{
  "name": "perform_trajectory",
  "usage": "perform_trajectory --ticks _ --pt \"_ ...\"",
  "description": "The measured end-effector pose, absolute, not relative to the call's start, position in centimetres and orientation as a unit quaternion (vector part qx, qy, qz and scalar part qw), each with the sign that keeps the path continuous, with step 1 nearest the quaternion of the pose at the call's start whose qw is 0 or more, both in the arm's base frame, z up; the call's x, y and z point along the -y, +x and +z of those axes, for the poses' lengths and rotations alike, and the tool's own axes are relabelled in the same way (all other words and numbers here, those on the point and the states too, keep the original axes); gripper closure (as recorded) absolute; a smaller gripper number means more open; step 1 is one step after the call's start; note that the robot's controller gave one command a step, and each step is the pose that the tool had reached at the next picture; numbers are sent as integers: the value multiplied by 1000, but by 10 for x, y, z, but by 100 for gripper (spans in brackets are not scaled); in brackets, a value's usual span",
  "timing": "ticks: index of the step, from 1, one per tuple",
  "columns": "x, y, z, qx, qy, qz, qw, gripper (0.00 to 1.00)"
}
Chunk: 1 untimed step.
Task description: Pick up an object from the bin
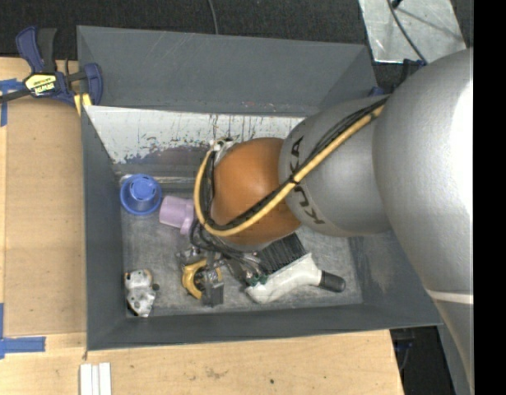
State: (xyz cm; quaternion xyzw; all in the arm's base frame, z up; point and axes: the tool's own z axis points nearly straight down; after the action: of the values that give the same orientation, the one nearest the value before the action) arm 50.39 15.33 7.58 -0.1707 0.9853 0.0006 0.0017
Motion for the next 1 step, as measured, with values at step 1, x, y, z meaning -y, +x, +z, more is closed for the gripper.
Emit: perform_trajectory --ticks 1 --pt "-153 504 76 -985 -171 1 2 100"
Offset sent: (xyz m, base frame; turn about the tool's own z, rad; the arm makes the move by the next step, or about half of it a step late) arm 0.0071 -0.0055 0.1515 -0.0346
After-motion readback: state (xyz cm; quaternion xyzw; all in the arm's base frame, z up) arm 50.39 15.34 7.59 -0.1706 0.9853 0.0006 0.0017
